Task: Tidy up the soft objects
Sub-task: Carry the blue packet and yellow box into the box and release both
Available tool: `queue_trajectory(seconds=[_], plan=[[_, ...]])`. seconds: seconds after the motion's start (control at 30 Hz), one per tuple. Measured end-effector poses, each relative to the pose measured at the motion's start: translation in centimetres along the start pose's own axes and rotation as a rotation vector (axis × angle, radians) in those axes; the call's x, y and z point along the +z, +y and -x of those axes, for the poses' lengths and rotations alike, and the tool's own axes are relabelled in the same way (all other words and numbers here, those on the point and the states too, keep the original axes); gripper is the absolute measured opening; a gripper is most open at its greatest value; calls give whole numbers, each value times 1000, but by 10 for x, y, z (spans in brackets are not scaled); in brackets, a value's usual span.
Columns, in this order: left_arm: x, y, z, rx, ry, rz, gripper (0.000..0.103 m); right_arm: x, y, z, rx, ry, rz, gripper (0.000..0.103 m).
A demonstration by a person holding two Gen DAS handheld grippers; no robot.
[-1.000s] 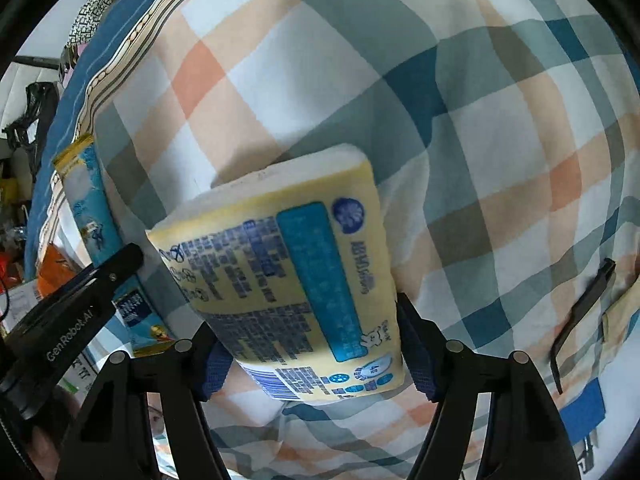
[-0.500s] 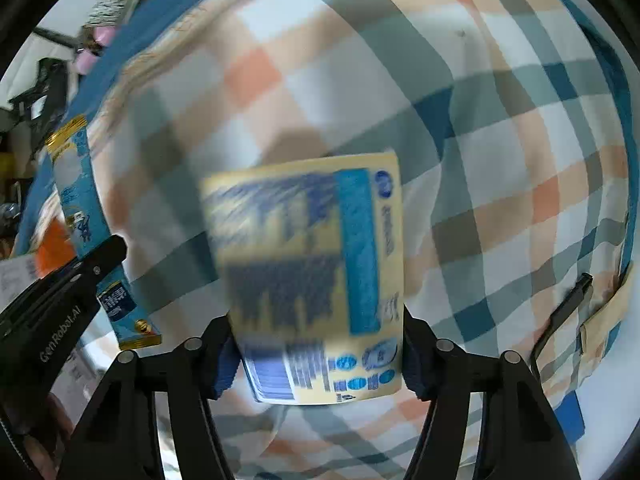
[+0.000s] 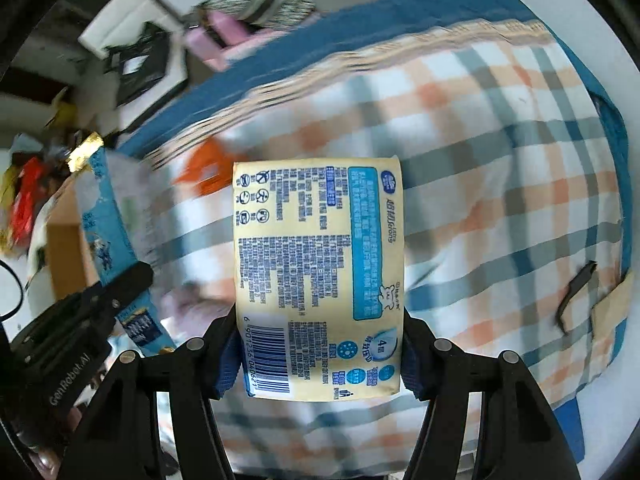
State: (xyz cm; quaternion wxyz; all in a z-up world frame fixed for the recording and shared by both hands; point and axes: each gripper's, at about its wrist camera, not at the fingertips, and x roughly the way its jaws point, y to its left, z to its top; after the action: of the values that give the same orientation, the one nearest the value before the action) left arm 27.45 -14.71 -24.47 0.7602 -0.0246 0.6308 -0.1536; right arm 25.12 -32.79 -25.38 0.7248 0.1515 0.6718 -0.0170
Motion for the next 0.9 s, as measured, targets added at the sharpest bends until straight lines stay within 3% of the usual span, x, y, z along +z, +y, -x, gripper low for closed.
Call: queue_trajectory(seconds=[0.27,0.47,0.73,0.9], plan=[[-55,104,71,56,-71,58,14,-54,139,13,67,-18,140,66],[-72,168,106,108,-124,106,14,-87,226,11,72,-19,238,66],[-66,230,119,134,-149,153,14,-94,294,-2,45,-22,303,66],[-40,275,92,136,-89,201,14,-73,308,-24,-2,-19,287,66]])
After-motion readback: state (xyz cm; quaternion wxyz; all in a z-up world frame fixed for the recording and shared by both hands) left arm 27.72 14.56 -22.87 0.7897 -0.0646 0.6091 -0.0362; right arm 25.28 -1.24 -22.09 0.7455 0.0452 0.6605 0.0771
